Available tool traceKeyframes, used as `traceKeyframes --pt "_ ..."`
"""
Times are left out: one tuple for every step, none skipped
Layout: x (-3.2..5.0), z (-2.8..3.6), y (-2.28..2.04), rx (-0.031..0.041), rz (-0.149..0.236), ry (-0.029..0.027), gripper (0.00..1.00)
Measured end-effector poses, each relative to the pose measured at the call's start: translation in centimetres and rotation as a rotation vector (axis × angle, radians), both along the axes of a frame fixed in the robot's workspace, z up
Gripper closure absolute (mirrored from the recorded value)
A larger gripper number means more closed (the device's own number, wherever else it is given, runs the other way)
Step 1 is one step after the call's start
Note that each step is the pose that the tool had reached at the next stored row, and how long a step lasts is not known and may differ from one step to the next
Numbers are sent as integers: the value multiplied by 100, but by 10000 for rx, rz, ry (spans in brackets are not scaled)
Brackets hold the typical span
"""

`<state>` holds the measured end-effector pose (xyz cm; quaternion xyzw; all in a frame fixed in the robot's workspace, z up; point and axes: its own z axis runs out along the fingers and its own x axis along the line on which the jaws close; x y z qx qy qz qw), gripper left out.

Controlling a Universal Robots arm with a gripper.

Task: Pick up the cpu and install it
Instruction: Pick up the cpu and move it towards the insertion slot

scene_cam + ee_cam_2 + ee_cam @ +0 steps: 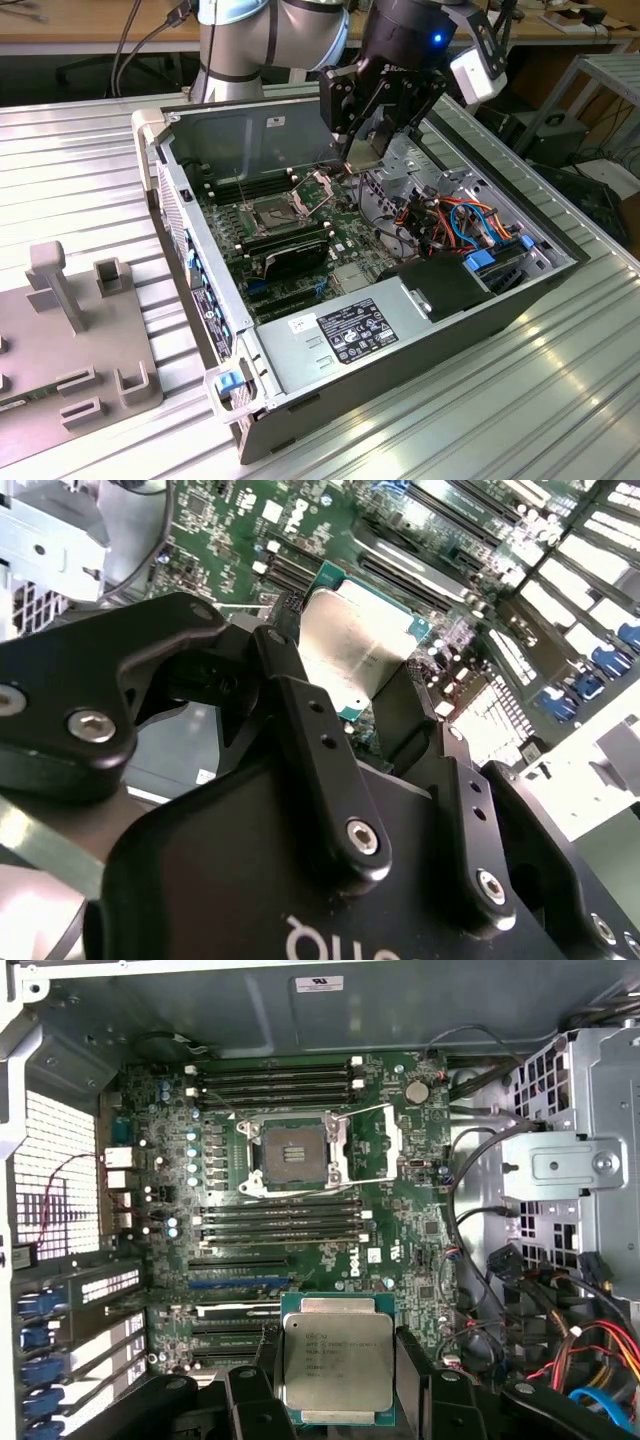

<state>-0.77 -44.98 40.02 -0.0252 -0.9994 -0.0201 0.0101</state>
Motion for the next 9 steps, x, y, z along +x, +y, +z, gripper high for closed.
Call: traceKeyframes --pt "20 -3 0 0 1 0 46" --pt "45 -7 0 -1 1 0 46" --pt "60 -9 0 -2 1 1 46" --pt "87 -22 0 0 1 0 46" --pt "89 -40 0 0 0 0 46" --pt "90 -55 0 1 0 0 46" --pt "90 -71 0 0 0 0 46" --pt "90 -91 0 0 0 0 46" --pt "90 -110 0 0 0 0 46"
